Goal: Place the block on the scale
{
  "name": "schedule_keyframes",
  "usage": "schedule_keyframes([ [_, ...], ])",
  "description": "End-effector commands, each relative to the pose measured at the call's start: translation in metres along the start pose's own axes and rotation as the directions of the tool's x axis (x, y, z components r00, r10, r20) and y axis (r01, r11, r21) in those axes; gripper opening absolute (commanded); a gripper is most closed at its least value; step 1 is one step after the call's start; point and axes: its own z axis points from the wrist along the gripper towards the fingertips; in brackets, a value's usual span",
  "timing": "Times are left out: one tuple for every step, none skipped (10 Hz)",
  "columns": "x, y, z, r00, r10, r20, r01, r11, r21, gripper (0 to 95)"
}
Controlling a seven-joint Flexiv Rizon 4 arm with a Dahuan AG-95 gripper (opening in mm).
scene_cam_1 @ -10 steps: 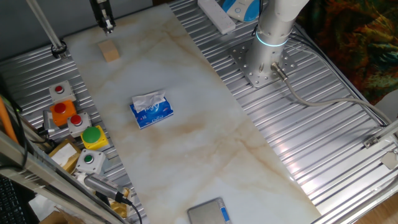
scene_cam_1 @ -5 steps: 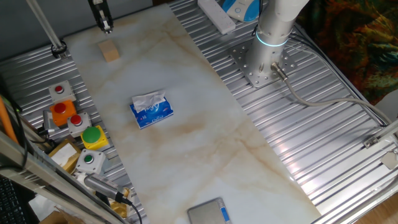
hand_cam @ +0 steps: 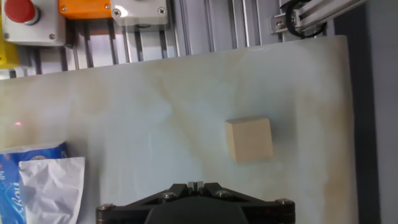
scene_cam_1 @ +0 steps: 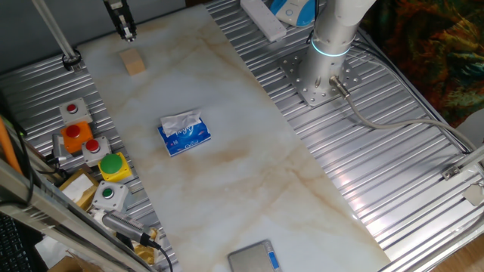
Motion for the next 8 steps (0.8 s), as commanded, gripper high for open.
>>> schedule_keyframes([
  [-0.0019, -0.0005, 0.0003, 1.0, 0.009, -0.014, -0.009, 1.0, -0.001, 0.0],
  [-0.0019, -0.0006, 0.0001, 1.0, 0.01, -0.017, -0.01, 1.0, 0.0, 0.0],
  [-0.0017, -0.0008, 0.0005, 1.0, 0.007, -0.02, -0.007, 1.0, -0.004, 0.0],
  [-0.0017, -0.0008, 0.0005, 1.0, 0.007, -0.02, -0.007, 1.0, -0.004, 0.0],
  [-0.0016, -0.0008, 0.0015, 1.0, 0.011, -0.019, -0.011, 1.0, -0.007, 0.0],
  [-0.0016, -0.0009, 0.0015, 1.0, 0.008, -0.026, -0.008, 1.0, -0.004, 0.0],
  [-0.0013, -0.001, 0.0027, 1.0, 0.009, -0.025, -0.009, 1.0, -0.005, 0.0],
  [-0.0011, -0.0014, 0.0035, 1.0, 0.006, -0.022, -0.006, 1.0, -0.005, 0.0],
])
